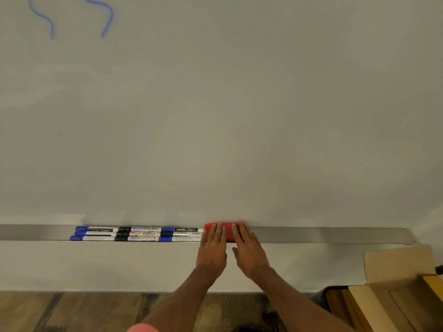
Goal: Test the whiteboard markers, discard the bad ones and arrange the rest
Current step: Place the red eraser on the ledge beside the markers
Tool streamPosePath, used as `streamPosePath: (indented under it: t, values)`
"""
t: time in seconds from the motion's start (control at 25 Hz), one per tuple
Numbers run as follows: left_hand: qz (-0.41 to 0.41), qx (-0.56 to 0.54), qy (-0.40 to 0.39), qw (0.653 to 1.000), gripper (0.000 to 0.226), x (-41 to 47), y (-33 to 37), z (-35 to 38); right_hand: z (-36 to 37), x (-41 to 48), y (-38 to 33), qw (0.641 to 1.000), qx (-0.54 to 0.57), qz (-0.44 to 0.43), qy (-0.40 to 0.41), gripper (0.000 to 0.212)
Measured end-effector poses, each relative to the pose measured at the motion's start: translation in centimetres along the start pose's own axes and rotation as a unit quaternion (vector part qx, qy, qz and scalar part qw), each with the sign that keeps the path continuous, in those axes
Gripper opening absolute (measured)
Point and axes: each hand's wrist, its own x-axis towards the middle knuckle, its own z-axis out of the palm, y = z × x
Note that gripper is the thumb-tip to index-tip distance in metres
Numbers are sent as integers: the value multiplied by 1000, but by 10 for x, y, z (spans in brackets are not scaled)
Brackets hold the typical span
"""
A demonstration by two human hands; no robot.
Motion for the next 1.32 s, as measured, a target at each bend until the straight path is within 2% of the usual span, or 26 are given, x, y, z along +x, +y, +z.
streamPosePath:
  t: [0.08,0.2,0.44,0.64,1.08,1.32]
  values:
    - [-9,18,16,1000,62,-2,6,-2,-9,-9,2,1000,13,20,-1,79]
    - [-16,13,18,1000,62,-17,26,-15,-22,-26,10,1000,1,20,-18,70]
    - [-53,15,-5,998,61,-62,70,-22,-41,-84,20,999,-24,9,-23,65]
    - [-50,27,-37,998,60,-100,100,-23,-45,-134,26,999,-15,17,-25,64]
    - [18,11,-46,999,59,-193,170,-6,-50,-268,42,998,25,49,-21,61]
    - [81,-15,-38,996,59,-239,237,14,-51,-356,84,996,18,90,-16,69]
